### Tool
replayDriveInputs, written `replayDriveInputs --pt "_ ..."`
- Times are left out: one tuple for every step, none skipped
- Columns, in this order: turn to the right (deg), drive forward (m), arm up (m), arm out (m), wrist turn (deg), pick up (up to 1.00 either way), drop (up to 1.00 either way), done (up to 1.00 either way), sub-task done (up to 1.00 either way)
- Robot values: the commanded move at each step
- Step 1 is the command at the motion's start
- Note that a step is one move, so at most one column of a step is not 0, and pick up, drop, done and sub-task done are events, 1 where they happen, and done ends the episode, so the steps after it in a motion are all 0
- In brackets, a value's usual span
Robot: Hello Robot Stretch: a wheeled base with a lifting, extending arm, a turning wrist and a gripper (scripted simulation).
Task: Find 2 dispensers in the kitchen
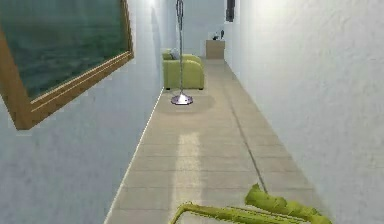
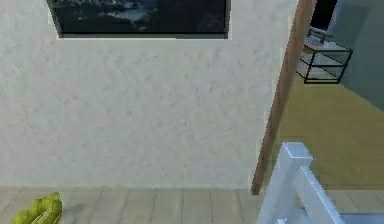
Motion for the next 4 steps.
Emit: replayDriveInputs --pt "0.0 0.10 0.00 0.00 0.0 0.00 0.00 0.00 0.00" --pt "45.0 0.00 0.00 0.00 0.0 0.00 0.00 0.00 0.00" --pt "45.0 0.00 0.00 0.00 0.0 0.00 0.00 0.00 0.00" --pt "9.0 0.00 0.00 0.00 0.0 0.00 0.00 0.00 0.00"
